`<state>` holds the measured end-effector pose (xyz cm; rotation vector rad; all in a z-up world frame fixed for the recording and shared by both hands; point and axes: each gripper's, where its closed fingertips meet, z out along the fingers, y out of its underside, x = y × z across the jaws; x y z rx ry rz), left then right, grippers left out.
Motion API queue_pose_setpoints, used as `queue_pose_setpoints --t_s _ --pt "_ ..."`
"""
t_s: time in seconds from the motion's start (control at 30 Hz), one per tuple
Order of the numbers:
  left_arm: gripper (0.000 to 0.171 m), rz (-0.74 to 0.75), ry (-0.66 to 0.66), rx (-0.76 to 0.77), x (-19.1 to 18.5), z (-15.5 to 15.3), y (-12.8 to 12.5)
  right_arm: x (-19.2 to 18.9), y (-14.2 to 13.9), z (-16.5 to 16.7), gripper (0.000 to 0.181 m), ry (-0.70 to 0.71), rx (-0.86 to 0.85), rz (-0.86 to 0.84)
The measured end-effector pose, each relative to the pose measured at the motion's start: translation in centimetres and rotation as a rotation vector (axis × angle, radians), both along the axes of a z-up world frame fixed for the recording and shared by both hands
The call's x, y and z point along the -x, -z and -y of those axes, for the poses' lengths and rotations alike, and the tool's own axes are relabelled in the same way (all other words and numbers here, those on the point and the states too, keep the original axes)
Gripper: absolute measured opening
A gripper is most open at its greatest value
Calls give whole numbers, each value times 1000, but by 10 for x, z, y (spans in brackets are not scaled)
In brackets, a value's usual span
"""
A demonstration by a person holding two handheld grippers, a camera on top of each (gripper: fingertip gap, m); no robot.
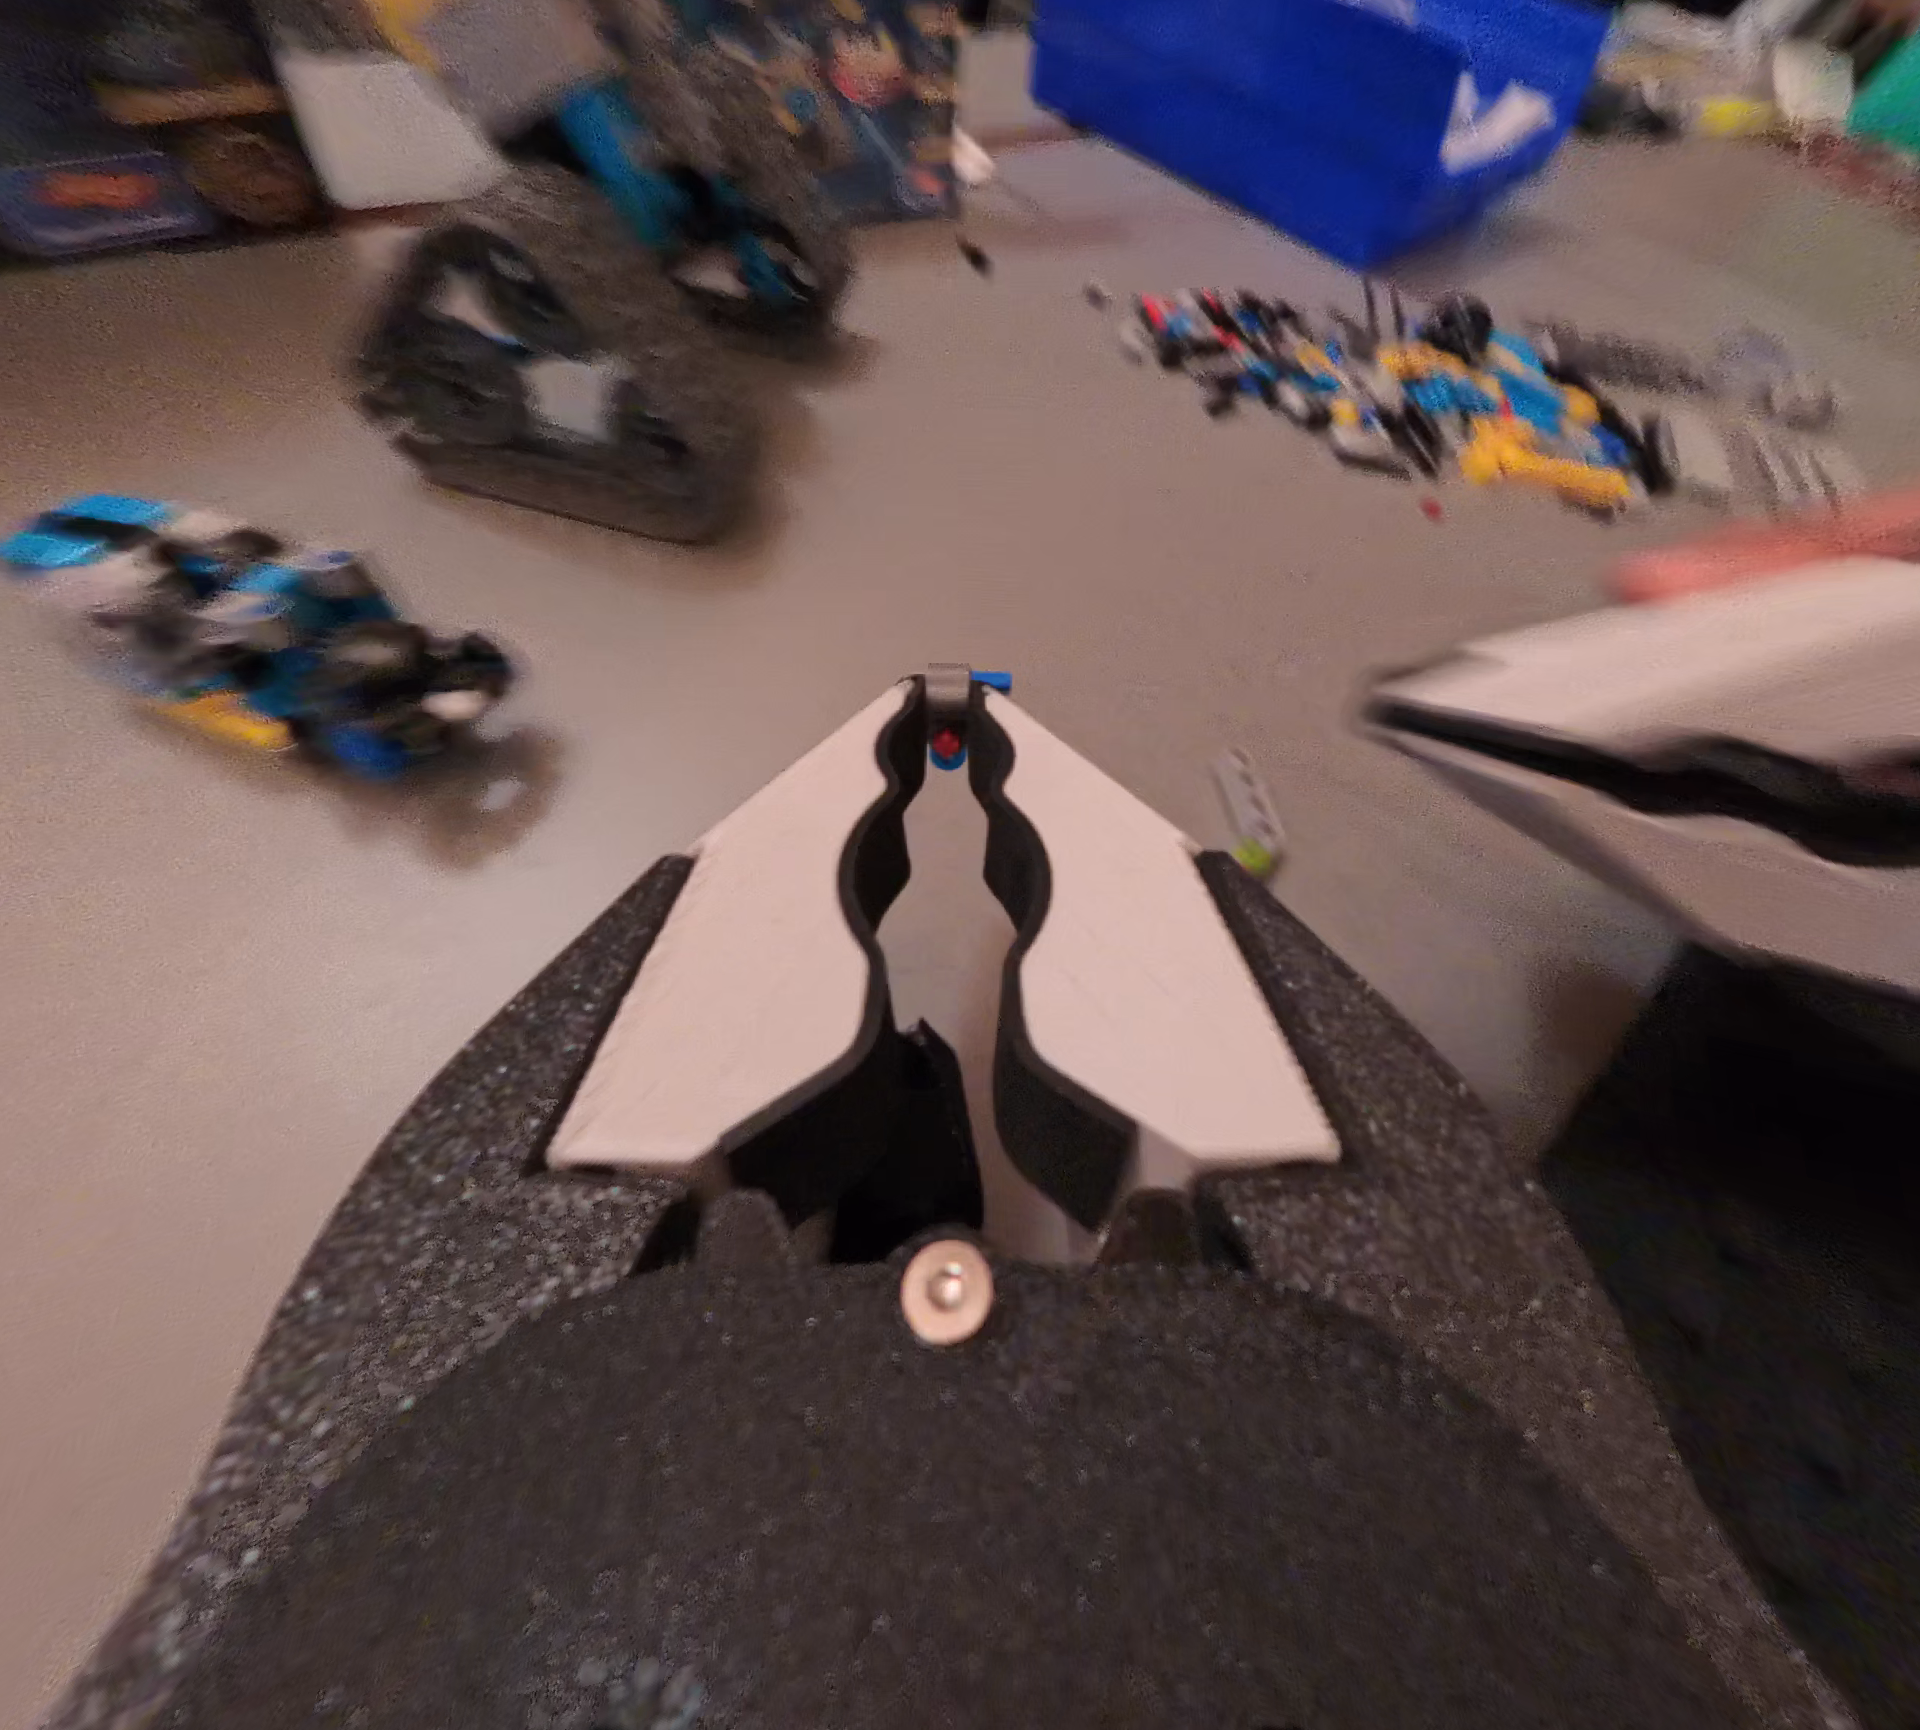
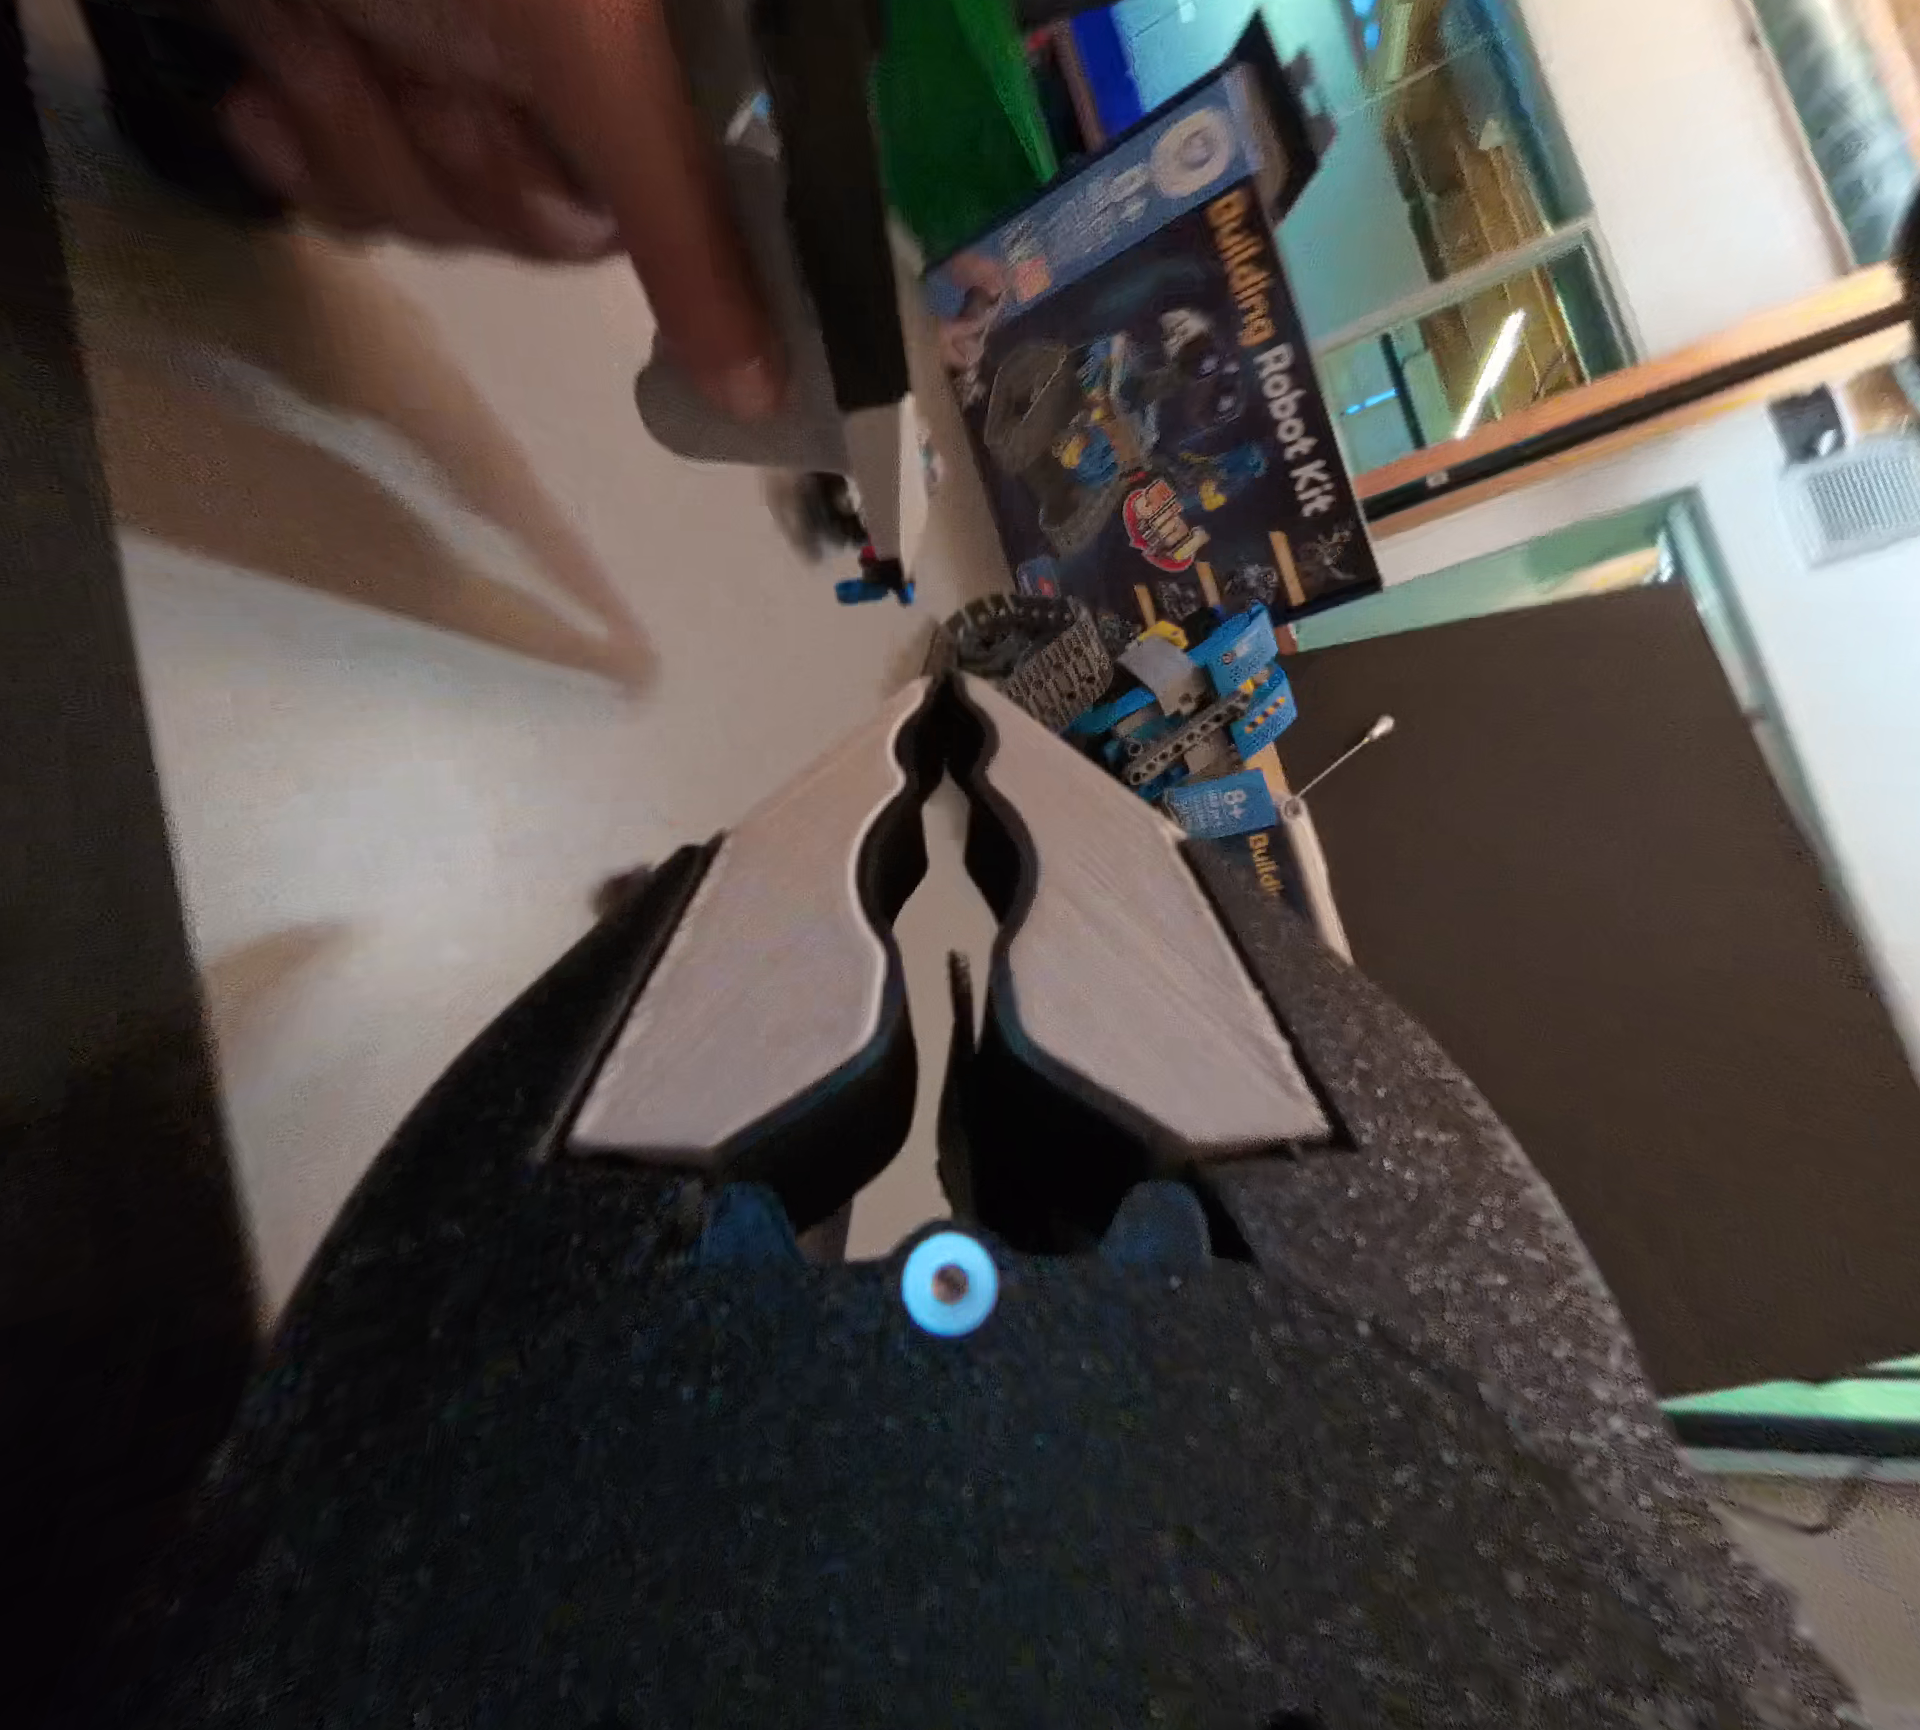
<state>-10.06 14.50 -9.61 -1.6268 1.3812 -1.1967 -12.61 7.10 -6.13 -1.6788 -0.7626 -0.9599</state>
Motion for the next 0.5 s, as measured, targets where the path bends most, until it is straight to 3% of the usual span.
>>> queue_pose_setpoints --t_s 0.07,0.13,0.17,0.33,0.37,0.43,0.5 --pt "5 63 10 166 4 -10 -9 8 -3 3 0 -6 -37 -66" --pt "6 69 83 79 4 9 -12 -8 17 -1 0 43 49 -65" --pt "6 51 104 62 2 15 -9 -14 14 -1 0 48 35 -142" --pt "6 137 213 130 4 33 -24 -63 13 5 0 127 -24 -712" --pt "6 157 239 113 5 39 -28 -67 15 5 0 110 -21 -839" --pt "6 150 279 71 6 49 -27 -70 17 5 18 59 -1 -1060" --pt "7 159 344 80 7 62 -29 -51 6 5 20 -116 14 -1234"
